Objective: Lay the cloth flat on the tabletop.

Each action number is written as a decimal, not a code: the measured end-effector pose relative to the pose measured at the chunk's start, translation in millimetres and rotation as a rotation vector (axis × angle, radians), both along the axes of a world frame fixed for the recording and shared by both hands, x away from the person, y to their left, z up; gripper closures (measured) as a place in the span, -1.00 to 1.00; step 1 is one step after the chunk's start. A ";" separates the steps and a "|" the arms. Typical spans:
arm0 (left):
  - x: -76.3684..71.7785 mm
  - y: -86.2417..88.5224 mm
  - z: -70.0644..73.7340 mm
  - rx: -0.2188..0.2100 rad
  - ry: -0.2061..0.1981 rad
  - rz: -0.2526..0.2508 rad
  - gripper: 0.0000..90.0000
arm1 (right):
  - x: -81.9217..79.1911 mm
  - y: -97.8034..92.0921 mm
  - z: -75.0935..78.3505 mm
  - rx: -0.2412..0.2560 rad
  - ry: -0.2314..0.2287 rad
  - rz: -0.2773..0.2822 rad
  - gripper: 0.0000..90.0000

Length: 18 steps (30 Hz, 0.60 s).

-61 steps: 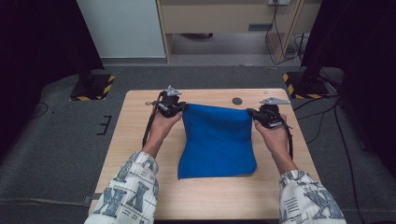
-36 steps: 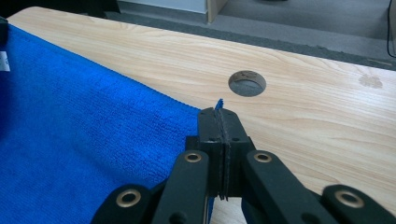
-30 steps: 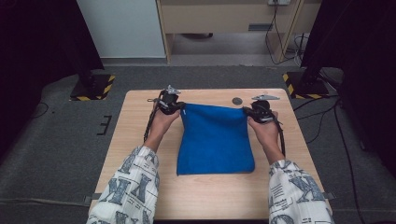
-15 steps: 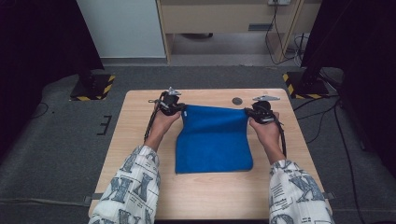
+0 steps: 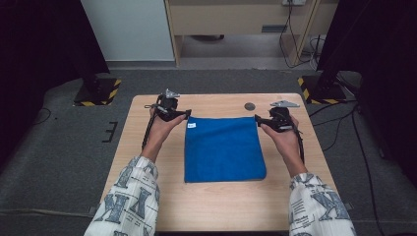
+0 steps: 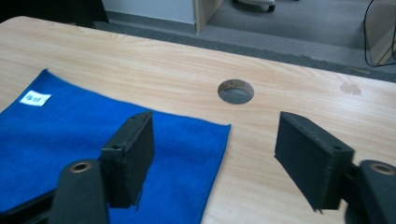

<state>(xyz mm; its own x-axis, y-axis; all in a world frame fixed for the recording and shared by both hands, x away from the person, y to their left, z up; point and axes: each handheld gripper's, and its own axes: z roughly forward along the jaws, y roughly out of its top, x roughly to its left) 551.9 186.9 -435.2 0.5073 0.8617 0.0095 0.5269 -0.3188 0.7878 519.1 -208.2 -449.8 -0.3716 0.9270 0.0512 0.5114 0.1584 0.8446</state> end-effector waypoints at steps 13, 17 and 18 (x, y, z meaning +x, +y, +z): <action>-33.5 -3.9 3.1 -0.014 0.028 -0.053 -0.61 | -26.9 -1.0 3.5 0.033 0.020 0.033 -0.59; -37.6 -5.5 -2.5 -0.021 0.040 -0.068 -0.64 | -32.5 0.8 -0.1 0.036 0.031 0.054 -0.57; -38.9 -5.6 -4.2 -0.020 0.044 -0.074 -0.65 | -33.5 1.2 -0.9 0.033 0.031 0.061 -0.55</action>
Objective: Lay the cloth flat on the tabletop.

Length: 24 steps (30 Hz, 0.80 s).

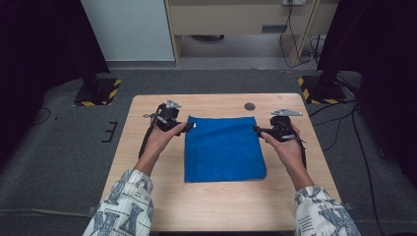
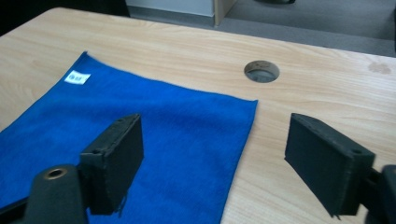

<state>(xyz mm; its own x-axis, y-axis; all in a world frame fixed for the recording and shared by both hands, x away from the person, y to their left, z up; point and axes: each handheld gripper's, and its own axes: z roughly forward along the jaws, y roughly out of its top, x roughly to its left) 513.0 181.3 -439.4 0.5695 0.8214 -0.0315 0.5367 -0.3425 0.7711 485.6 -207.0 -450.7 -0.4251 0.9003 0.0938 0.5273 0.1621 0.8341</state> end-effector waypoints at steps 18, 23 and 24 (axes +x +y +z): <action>-21.3 7.0 -24.1 0.020 0.026 -0.049 -0.70 | -22.8 25.6 -8.4 -0.018 0.027 0.139 0.00; -26.6 8.5 -29.7 0.018 0.027 -0.057 -0.71 | -27.3 40.4 -9.8 -0.023 0.028 0.179 0.07; -27.5 9.5 -30.4 0.015 0.025 -0.058 -0.71 | -28.0 42.5 -10.0 -0.024 0.029 0.185 0.07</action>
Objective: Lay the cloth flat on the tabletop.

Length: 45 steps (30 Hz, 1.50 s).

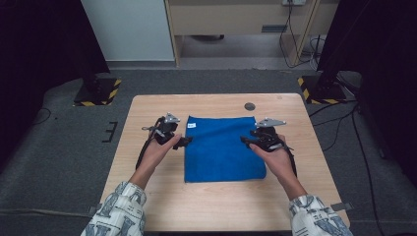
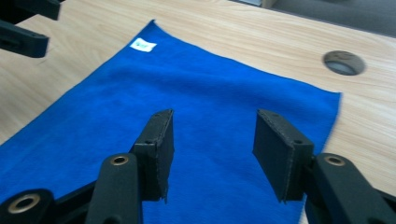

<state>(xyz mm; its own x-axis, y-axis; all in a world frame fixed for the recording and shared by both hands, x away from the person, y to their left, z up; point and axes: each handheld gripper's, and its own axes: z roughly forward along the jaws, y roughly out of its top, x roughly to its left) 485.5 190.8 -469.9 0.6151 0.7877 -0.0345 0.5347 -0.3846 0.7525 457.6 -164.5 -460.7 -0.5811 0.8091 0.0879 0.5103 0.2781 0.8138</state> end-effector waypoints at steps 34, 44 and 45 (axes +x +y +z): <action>-16.4 48.7 -15.0 -0.079 0.019 0.098 -0.72 | -26.1 82.0 -14.2 0.010 0.047 0.179 0.06; -24.4 61.6 -15.1 -0.064 0.020 0.126 -0.74 | -34.0 100.0 -18.3 0.022 0.057 0.215 -0.01; -25.3 62.7 -15.2 -0.070 0.019 0.131 -0.74 | -34.9 102.6 -19.9 0.022 0.063 0.219 -0.02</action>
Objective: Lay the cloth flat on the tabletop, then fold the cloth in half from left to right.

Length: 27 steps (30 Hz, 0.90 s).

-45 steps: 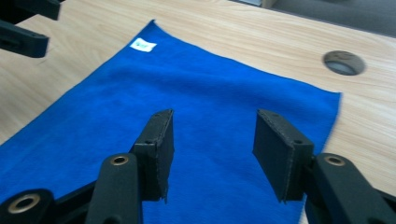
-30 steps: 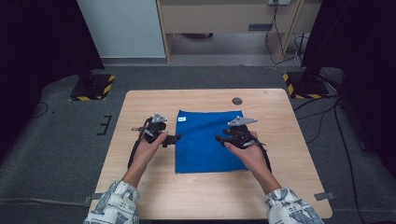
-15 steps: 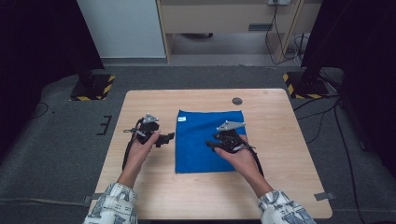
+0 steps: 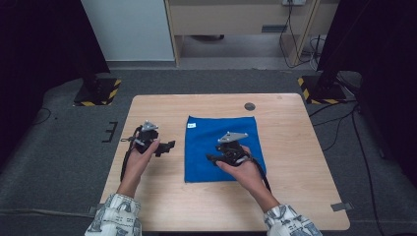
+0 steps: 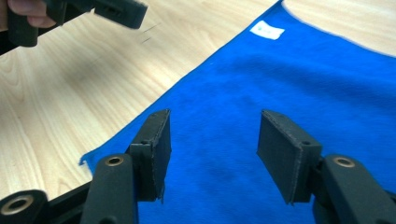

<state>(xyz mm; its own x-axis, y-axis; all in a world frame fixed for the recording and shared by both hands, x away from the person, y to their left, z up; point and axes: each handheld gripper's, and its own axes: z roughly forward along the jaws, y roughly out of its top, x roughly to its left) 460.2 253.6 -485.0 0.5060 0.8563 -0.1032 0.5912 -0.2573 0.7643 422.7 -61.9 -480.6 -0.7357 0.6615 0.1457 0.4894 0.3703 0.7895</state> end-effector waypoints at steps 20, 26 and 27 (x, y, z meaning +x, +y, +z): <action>-13.6 10.9 -9.2 -0.009 -0.003 0.050 -0.74 | -34.0 61.5 -18.0 -0.047 -0.007 0.148 0.24; -13.0 10.8 -10.4 -0.004 -0.003 0.052 -0.74 | -43.9 64.5 -21.0 -0.070 -0.035 0.178 0.55; -13.0 10.8 -10.4 -0.004 -0.003 0.052 -0.74 | -45.0 64.8 -21.7 -0.076 -0.033 0.182 0.59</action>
<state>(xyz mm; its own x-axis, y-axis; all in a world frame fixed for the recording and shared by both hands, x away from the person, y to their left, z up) 447.2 264.4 -495.4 0.4613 0.8809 -0.1057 0.6018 -0.2231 0.7669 377.7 2.9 -502.3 -0.8478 0.5251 0.0740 0.3829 0.5096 0.7705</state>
